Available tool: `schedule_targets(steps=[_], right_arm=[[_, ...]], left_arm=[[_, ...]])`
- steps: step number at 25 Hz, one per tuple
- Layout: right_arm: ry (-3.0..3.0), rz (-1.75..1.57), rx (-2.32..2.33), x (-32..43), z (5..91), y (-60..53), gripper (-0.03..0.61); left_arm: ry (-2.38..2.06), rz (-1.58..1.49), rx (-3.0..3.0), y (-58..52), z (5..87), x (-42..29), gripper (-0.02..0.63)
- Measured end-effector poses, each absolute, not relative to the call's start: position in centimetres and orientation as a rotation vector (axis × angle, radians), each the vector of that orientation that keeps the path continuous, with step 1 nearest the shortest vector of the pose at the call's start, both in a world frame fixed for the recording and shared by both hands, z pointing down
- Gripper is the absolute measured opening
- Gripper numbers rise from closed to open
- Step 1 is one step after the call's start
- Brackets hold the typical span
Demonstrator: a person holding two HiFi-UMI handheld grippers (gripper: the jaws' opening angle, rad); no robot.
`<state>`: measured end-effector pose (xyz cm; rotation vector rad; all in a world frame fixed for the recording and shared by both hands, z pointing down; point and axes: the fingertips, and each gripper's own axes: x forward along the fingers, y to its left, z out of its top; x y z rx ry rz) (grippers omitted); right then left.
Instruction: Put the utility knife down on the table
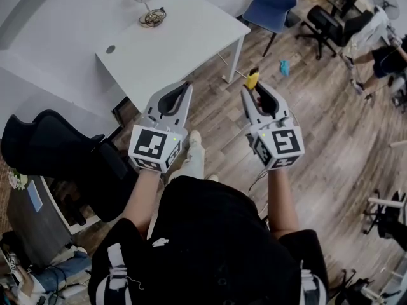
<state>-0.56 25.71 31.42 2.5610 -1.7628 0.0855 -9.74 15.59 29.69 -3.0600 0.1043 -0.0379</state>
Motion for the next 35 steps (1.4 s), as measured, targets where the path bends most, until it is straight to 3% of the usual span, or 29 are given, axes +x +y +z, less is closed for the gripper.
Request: schedule_targets(steps=[35], right_arm=[[-1.685,0.178,2.523,15.0,32.7,3.7,0.137]], left_arm=[[0.014,-0.042,-3.14,-6.5,30.6,7.5,0.015]])
